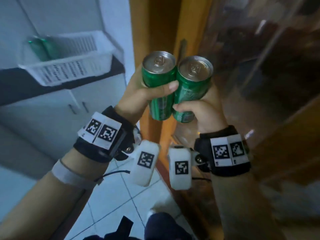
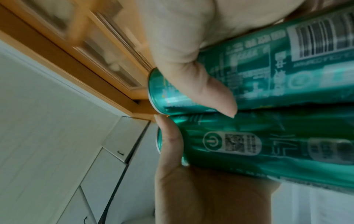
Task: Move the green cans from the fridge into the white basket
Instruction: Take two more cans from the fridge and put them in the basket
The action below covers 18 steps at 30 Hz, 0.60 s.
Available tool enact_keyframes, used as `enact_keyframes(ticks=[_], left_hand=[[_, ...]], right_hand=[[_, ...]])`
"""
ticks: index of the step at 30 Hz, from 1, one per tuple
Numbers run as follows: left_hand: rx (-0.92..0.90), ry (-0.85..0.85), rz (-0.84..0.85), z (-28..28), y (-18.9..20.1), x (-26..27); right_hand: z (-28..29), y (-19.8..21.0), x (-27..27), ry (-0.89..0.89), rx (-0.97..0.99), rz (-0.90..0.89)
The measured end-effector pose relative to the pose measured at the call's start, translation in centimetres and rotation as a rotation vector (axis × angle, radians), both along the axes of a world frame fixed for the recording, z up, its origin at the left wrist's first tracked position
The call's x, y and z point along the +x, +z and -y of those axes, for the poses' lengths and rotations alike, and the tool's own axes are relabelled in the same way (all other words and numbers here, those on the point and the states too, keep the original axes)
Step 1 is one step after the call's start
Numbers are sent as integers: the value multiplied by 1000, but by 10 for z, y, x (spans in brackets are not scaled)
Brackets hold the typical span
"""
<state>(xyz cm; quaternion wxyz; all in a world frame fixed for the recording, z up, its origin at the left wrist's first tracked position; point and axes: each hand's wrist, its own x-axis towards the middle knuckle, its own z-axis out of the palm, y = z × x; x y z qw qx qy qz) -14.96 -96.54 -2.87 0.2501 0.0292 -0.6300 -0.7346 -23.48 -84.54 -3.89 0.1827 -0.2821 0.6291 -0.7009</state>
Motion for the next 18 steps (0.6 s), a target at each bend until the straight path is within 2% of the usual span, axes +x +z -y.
enact_keyframes(ticks=[4, 9, 18], left_hand=[[-24, 187, 15, 102, 8, -3], [-11, 354, 10, 221, 8, 4], [47, 499, 78, 456, -21, 1]], right_hand=[[121, 3, -30, 177, 44, -18], [259, 6, -37, 364, 24, -10], [499, -20, -35, 436, -19, 54]])
